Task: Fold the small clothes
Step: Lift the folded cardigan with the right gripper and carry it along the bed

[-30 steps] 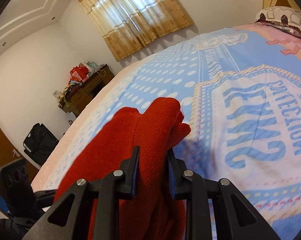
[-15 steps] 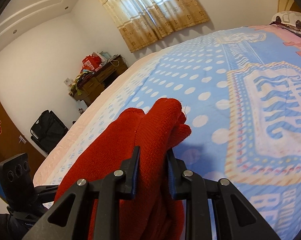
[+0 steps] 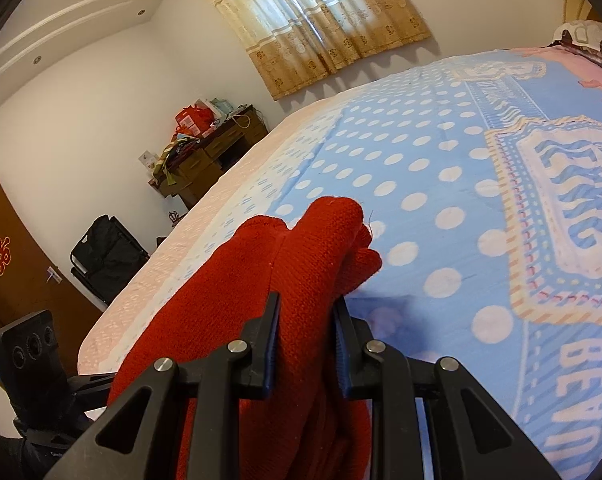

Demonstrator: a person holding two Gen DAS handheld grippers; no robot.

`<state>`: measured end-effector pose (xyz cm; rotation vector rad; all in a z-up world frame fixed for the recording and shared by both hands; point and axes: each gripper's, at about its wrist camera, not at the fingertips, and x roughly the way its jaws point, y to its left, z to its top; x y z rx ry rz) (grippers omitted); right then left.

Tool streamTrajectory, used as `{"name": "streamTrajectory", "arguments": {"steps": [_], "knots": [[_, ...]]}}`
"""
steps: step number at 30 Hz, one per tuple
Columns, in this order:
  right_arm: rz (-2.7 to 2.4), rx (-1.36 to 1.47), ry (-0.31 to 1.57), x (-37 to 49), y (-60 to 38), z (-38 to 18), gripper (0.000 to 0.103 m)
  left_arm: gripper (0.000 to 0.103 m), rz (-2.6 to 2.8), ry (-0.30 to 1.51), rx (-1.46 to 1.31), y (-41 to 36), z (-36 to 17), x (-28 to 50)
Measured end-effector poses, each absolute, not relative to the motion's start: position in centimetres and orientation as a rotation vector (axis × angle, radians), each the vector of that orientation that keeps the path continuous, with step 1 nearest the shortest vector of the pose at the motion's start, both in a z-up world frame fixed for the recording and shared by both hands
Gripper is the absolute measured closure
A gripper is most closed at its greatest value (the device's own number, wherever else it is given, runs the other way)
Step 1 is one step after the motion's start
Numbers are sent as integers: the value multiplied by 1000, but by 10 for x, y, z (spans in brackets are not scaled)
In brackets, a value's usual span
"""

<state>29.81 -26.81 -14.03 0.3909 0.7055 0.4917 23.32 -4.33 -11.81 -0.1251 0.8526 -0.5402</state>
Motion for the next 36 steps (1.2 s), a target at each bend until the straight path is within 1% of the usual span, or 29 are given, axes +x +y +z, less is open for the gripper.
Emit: {"name": "streamTrajectory", "arguments": {"steps": [15,29,36], "knots": [[564,381,710,287,-208,-133,79,64,-480,807,-162,-1,-112,201],[688,365,712,290,-121,-116,79,64,-357,748,-186,48,-103,174],[742,343,741,296,-84,-116,79,64,-301,735,-207,73,-105,165]]}}
